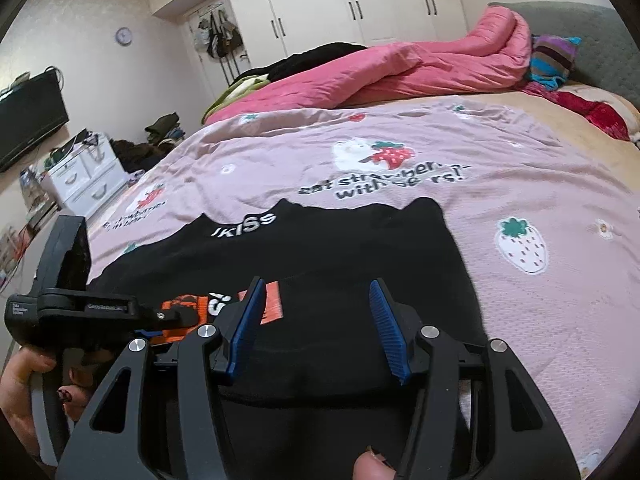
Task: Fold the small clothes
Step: 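Carry the held cuff with the right gripper across the sweater body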
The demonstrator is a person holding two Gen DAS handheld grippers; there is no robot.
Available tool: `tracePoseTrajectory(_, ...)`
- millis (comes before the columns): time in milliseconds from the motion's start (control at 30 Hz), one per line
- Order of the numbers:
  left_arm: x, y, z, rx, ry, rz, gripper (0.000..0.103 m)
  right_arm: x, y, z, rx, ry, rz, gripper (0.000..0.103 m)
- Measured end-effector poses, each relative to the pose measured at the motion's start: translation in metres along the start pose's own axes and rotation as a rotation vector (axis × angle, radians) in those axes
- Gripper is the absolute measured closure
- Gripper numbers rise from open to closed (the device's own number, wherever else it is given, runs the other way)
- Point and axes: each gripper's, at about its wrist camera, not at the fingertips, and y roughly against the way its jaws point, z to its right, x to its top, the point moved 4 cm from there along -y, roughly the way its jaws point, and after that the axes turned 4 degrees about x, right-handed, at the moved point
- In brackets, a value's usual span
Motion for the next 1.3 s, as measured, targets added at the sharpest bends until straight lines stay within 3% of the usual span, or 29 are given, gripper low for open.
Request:
tracePoseTrajectory(200, 0.015, 0.052, 0.031, 0.008, -0.132, 0.174, 0.098, 0.003, 0.006, 0.018, -0.017, -0.047, 0.012, 0.05)
tracePoseTrajectory(300, 0.022, 0.08, 0.031, 0.03, -0.154, 0.258, 0.099, 0.003, 0.006, 0.02, -0.02, -0.054, 0.011, 0.05)
tracePoseTrajectory(400, 0.025, 0.095, 0.02, 0.04, -0.144, 0.285, 0.099, 0.002, 0.005, 0.021, -0.021, -0.057, 0.005, 0.05)
tracePoseTrajectory(933, 0.019, 0.09, -0.034, 0.125, -0.086, 0.216, 0.099, -0.008, -0.013, 0.006, -0.033, -0.001, -0.055, 0.05)
tracePoseTrajectory(1300, 0.018, 0.091, -0.042, 0.168, -0.1, 0.213, 0.096, -0.011, -0.02, -0.002, -0.037, 0.038, -0.081, 0.05)
